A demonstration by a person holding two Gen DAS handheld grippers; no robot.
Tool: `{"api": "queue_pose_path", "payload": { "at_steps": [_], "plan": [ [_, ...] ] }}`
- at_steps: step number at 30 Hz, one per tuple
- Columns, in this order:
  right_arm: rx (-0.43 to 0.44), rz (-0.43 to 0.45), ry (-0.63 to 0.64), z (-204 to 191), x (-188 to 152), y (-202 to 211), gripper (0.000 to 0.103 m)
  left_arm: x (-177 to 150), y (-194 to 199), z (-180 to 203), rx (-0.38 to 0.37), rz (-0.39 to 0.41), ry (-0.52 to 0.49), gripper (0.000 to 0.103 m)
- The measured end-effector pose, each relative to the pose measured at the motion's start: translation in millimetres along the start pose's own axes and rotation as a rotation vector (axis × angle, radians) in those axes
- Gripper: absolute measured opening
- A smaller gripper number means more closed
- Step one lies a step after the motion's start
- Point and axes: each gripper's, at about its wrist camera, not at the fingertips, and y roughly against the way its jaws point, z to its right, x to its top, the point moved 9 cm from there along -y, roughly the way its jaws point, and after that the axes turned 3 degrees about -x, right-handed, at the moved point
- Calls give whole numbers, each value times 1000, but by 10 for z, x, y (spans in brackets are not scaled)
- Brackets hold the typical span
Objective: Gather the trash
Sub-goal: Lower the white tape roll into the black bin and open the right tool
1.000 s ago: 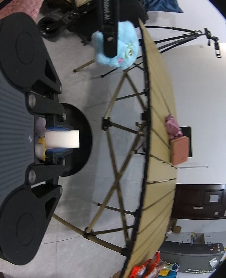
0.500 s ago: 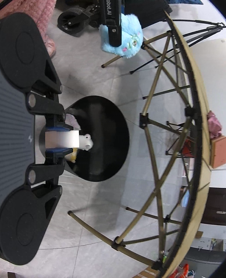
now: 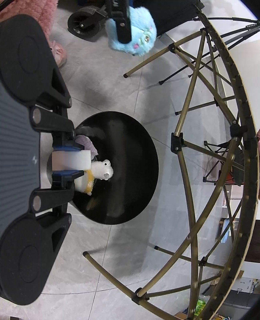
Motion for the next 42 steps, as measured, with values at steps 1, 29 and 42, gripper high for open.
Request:
{"api": "queue_pose_path", "payload": {
  "at_steps": [1,29,42],
  "plan": [
    [0,-4,-4,-7,22,-32,18,1,-12,-14,2,-3,3,57],
    [-53,-54,-76,-48,416,-638,18,62,-269,-89,4,-63,43,57],
    [-97,-8,-115,-11,572,-614,103,96,-235,-111,-2,-52,59,57]
  ]
}}
